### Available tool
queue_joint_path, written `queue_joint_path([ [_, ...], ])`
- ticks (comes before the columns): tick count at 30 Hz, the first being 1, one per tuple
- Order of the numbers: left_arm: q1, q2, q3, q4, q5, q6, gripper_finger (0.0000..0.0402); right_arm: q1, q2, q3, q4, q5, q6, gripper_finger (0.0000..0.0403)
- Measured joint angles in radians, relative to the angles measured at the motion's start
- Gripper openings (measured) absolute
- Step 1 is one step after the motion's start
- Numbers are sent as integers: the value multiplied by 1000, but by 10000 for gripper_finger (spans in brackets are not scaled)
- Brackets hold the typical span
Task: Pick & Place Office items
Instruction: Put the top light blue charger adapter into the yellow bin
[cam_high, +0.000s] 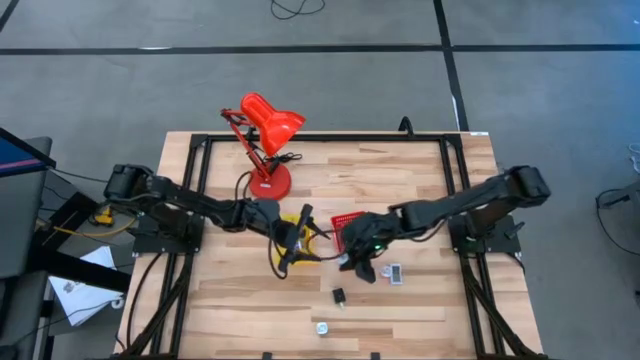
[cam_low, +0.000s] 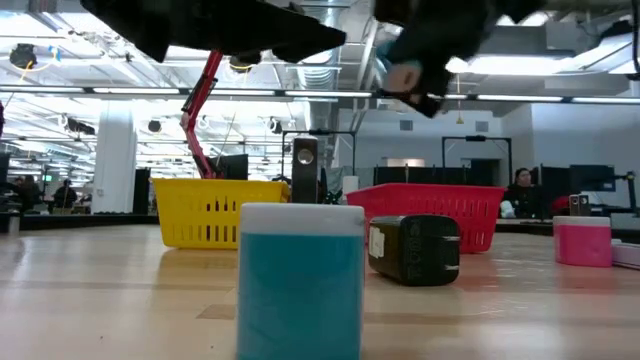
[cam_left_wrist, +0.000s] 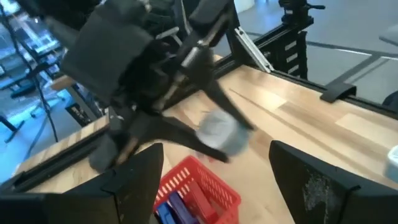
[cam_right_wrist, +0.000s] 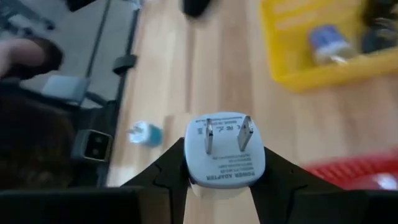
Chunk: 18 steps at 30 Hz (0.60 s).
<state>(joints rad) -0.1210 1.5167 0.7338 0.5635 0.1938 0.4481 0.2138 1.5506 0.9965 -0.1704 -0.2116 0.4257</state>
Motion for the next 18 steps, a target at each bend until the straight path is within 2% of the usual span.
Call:
queue_joint_path([
  [7,-62,23,-1,32,4,97,287,0,118,163,-64,-38,-13,126],
  [10,-77,23,-1,39,4,132,287,-6,151,211,-50,-102,-8,124],
  [18,-74,23,-2,43,6,133,287,-22,218,291,-62,-155,-7,126],
])
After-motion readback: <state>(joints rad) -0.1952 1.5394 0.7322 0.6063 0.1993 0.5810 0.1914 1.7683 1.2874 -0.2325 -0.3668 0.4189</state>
